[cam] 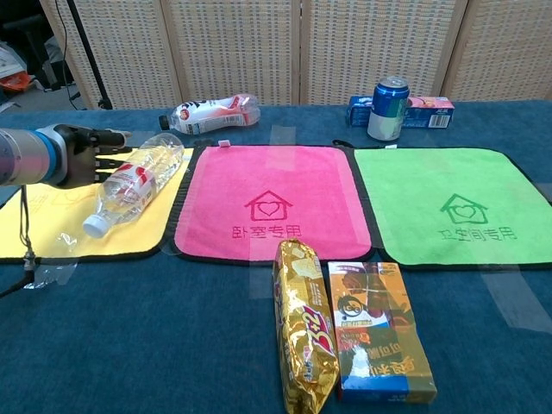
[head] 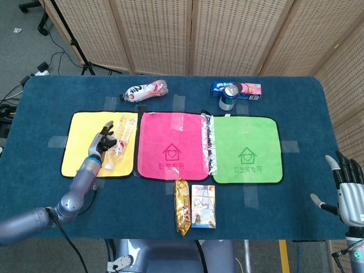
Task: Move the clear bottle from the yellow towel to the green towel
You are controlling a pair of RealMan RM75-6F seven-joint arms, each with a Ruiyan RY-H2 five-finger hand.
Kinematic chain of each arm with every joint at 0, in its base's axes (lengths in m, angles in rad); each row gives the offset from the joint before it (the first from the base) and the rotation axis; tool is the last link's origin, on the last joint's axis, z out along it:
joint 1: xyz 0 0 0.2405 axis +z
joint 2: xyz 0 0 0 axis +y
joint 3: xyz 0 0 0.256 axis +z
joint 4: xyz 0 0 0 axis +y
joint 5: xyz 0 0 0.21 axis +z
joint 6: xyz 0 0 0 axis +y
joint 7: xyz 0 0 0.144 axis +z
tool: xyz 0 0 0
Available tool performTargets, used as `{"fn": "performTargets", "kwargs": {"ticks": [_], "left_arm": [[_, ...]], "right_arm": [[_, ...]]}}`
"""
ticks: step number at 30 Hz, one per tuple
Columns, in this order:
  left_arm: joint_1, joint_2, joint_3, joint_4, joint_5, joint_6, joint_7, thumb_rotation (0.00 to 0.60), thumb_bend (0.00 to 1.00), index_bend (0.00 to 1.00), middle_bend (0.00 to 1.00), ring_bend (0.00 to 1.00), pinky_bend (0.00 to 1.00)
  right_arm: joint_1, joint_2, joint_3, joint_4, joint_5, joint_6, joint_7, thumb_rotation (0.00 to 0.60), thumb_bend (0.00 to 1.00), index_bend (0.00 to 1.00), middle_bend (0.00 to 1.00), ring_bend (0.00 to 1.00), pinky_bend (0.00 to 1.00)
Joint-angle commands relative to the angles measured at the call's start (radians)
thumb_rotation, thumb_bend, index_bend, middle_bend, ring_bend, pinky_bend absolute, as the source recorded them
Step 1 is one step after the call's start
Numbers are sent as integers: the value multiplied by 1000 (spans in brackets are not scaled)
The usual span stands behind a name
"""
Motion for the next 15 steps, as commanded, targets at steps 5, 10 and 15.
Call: {"fn": "performTargets", "kwargs": {"ticks": [5, 10, 15], "left_arm": [[-51, -59, -36, -15, -43, 16, 36, 600, 1000, 0, 0, 0, 0], [-102, -111, -49, -4, -79, 29, 79, 600, 1000, 0, 0, 0, 0], [-148, -171, -75, 27, -123, 24, 99, 600, 1000, 0, 0, 0, 0]], "right_arm": [[0, 6, 3, -3, 9, -4, 10, 600, 156, 48, 0, 0, 0], [-1, 12, 7, -6, 17, -7, 24, 600, 156, 48, 0, 0, 0], [3, 16, 10, -1, 30, -21, 34, 600, 156, 48, 0, 0, 0]]}}
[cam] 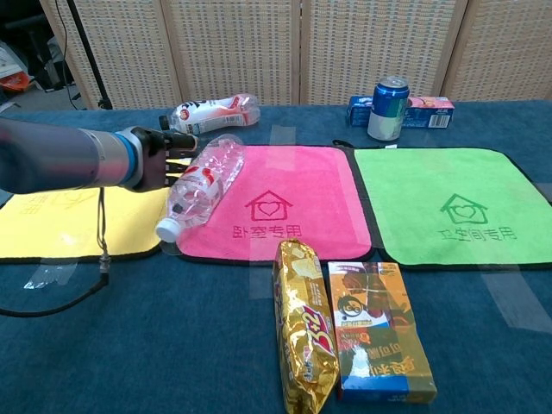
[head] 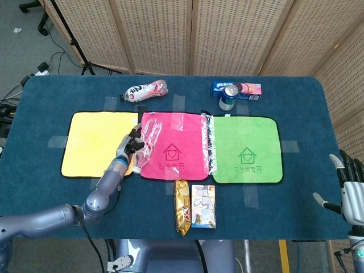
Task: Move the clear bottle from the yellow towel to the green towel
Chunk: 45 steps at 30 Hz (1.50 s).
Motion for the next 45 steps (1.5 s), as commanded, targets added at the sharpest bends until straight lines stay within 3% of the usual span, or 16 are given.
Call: {"fn": "performTargets", "kwargs": {"ticks": [1, 10, 16, 19, 20, 23, 30, 33, 36, 41, 45], "left_arm": [[-33, -37, -25, 25, -32, -4, 13, 600, 1000, 0, 0, 0, 0], [-148, -128, -56, 52, -97, 43, 114, 600, 1000, 0, 0, 0, 0], [-150, -123, -67, 15, -104, 78, 144, 600, 1000, 0, 0, 0, 0], [-114, -77, -48, -51, -42, 116, 172, 600, 873, 0, 0, 0, 0], [-103, -63, -39, -70, -12, 135, 182, 600, 783, 0, 0, 0, 0], [-50, -5, 6, -147, 133, 226, 218, 600, 617, 0, 0, 0, 0], [82, 152, 82, -292, 371, 368, 257, 600, 340, 0, 0, 0, 0], [146, 245, 140, -342, 495, 426, 294, 600, 150, 0, 0, 0, 0], [214, 355, 233, -379, 601, 477, 378, 600, 24, 0, 0, 0, 0], [328, 482, 362, -389, 754, 575, 445, 600, 0, 0, 0, 0, 0], [424, 521, 420, -342, 886, 690, 425, 600, 0, 0, 0, 0, 0]], "right_arm": [[2, 2, 0, 2, 5, -8, 5, 600, 156, 48, 0, 0, 0], [1, 18, 0, -10, 4, -10, 25, 600, 156, 48, 0, 0, 0], [1, 19, 0, -7, 8, -15, 26, 600, 156, 48, 0, 0, 0], [1, 19, 1, -5, 12, -16, 28, 600, 156, 48, 0, 0, 0], [1, 18, 1, -5, 12, -15, 28, 600, 156, 48, 0, 0, 0], [1, 17, -1, -7, 7, -13, 22, 600, 156, 48, 0, 0, 0], [0, 11, -6, -15, -4, -6, -2, 600, 156, 48, 0, 0, 0], [-1, 9, -8, -19, -7, -3, -7, 600, 156, 48, 0, 0, 0], [-1, 10, -11, -23, -12, -3, -7, 600, 156, 48, 0, 0, 0], [-2, 8, -15, -27, -21, 0, -15, 600, 156, 48, 0, 0, 0], [-5, 9, -16, -32, -31, 12, -17, 600, 156, 48, 0, 0, 0]]}}
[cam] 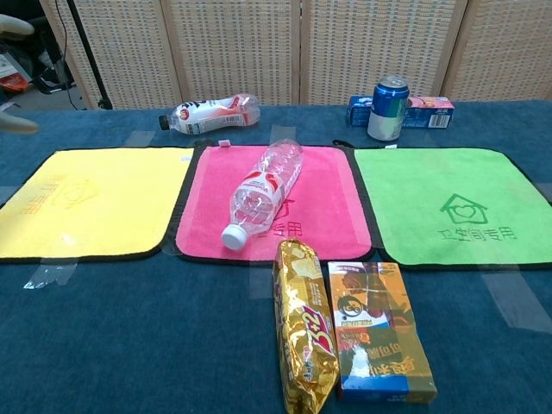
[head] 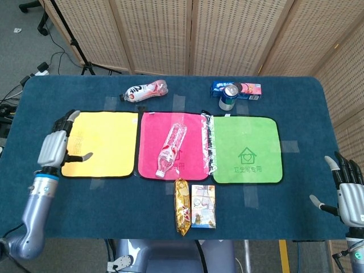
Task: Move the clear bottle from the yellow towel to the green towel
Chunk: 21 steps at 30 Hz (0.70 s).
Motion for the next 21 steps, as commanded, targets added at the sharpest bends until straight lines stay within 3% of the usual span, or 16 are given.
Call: {"fn": "performTargets", "kwargs": {"ticks": [1, 4, 8, 13, 17, 21], "left_arm": [[118, 47, 75, 38, 147, 149, -23, 600, 0, 0, 0, 0, 0], [204, 50, 115, 57, 219, 243, -58, 600, 0, 0, 0, 0, 0], [259, 49, 138, 87, 257, 306, 35, 600, 12, 0, 0, 0, 0], [309, 78, 161, 51, 278, 299, 36, 600, 22, 0, 0, 0, 0], [334, 113, 153, 23, 296, 312, 36, 600, 30, 0, 0, 0, 0], [351, 138, 146, 10, 318, 314, 12, 600, 35, 0, 0, 0, 0]], "right_arm": [[-2, 1, -1, -4, -7, 7, -1, 600, 156, 48, 0, 0, 0], [-7, 6, -2, -6, -13, 18, 3, 600, 156, 48, 0, 0, 0], [-10, 9, -3, -7, -20, 26, 9, 600, 156, 48, 0, 0, 0], [-1, 8, -5, -16, -25, 14, -11, 600, 156, 48, 0, 0, 0], [47, 41, 2, -77, -53, -43, -96, 600, 156, 48, 0, 0, 0], [128, 114, 3, -195, -75, -177, -120, 600, 160, 48, 0, 0, 0]]}}
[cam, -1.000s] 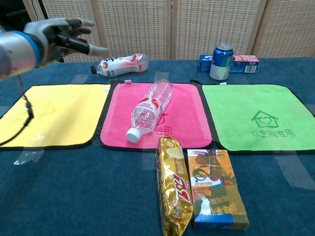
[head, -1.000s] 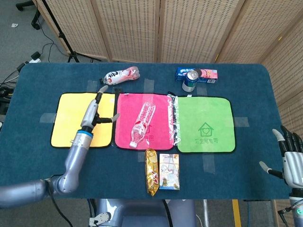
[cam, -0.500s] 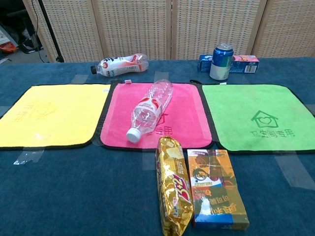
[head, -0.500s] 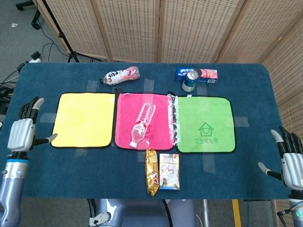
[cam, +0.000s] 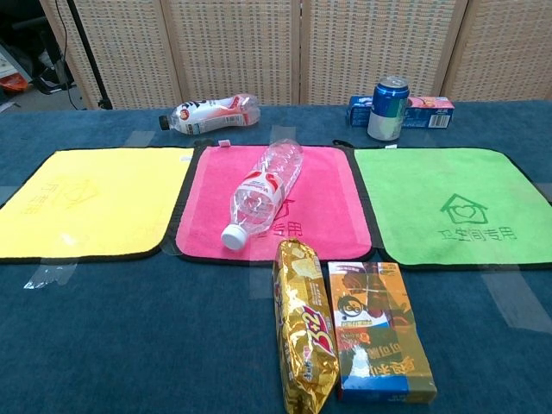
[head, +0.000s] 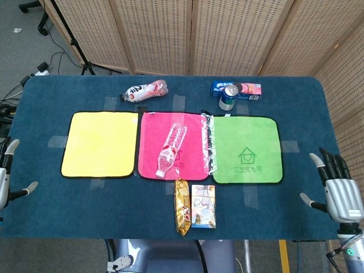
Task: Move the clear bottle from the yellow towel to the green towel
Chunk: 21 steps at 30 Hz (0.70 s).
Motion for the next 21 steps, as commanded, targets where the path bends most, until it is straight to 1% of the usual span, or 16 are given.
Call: {"fn": "performTargets", "kwargs": {"ticks": [1, 3, 6, 8, 10, 11, 14, 16, 18, 19, 20, 21], "left_arm": [[13, 15, -6, -7, 17, 4, -14, 600, 37, 0, 0, 0, 0], [19, 21, -10, -10, 26, 5, -22, 600, 42, 0, 0, 0, 0], [26, 28, -16, -10, 34, 4, -27, 600, 46, 0, 0, 0, 0], [30, 31, -18, -9, 38, 2, -28, 600, 47, 0, 0, 0, 0], [33, 34, -21, -9, 40, -5, -34, 600, 47, 0, 0, 0, 0], [35, 36, -24, -9, 39, -10, -36, 600, 48, 0, 0, 0, 0], [35, 37, -32, -6, 36, -23, -38, 600, 50, 0, 0, 0, 0], [34, 37, -37, -5, 32, -37, -40, 600, 52, 0, 0, 0, 0], [33, 38, -43, -5, 26, -48, -42, 600, 54, 0, 0, 0, 0], [34, 39, -48, -6, 22, -54, -45, 600, 54, 0, 0, 0, 0], [36, 42, -54, -7, 17, -55, -52, 600, 55, 0, 0, 0, 0], [38, 44, -58, -7, 14, -57, -55, 600, 54, 0, 0, 0, 0]], "right_arm": [[100, 83, 7, -126, -24, -155, -32, 600, 174, 48, 0, 0, 0], [151, 107, 18, -167, -16, -235, -52, 600, 207, 48, 0, 0, 0], [230, 118, 41, -208, 18, -350, -95, 600, 292, 47, 0, 0, 0], [292, 105, 62, -220, 45, -430, -126, 600, 378, 47, 0, 0, 0], [376, 69, 92, -210, 91, -527, -171, 600, 433, 47, 0, 0, 0], [424, 41, 108, -197, 126, -581, -198, 600, 461, 47, 0, 0, 0], [525, -24, 140, -171, 231, -685, -255, 600, 649, 50, 0, 0, 0], [606, -87, 163, -136, 301, -739, -317, 600, 820, 59, 0, 0, 0], [676, -148, 177, -100, 374, -768, -380, 600, 948, 66, 0, 0, 0], [729, -194, 183, -74, 426, -781, -430, 600, 989, 70, 0, 0, 0], [804, -264, 195, -22, 473, -811, -475, 600, 999, 72, 0, 0, 0], [850, -309, 197, 18, 521, -815, -512, 600, 1000, 80, 0, 0, 0]]}}
